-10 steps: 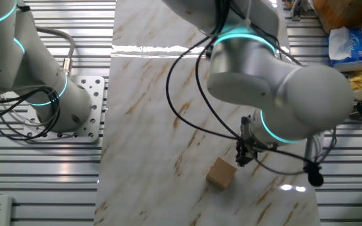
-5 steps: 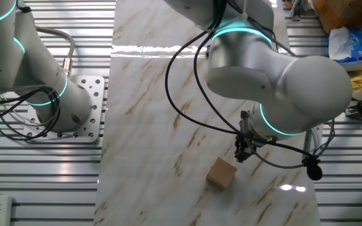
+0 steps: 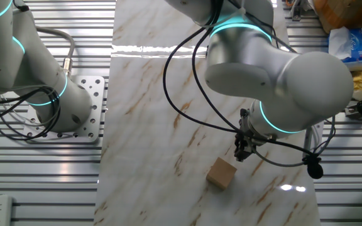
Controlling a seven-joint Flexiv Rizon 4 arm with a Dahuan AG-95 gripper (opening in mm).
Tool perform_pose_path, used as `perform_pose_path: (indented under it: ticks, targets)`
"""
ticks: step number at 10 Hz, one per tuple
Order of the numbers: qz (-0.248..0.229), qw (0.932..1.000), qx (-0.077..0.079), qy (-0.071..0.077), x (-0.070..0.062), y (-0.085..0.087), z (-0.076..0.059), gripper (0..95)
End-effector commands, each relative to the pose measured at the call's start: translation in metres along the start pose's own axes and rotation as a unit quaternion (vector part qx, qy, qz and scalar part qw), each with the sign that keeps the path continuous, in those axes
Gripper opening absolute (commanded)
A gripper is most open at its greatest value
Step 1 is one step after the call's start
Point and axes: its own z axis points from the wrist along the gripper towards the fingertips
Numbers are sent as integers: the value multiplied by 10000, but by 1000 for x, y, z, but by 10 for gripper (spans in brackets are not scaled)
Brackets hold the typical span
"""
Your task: Approach and touch the side of the small block
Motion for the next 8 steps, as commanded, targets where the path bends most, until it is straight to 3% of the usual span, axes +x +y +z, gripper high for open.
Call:
perform_pose_path:
  ticks: [1,8]
  targets:
    - [-1,10000,-1,-6,0,0,-1,760]
    - [-6,10000,-29,17,0,0,-1,760]
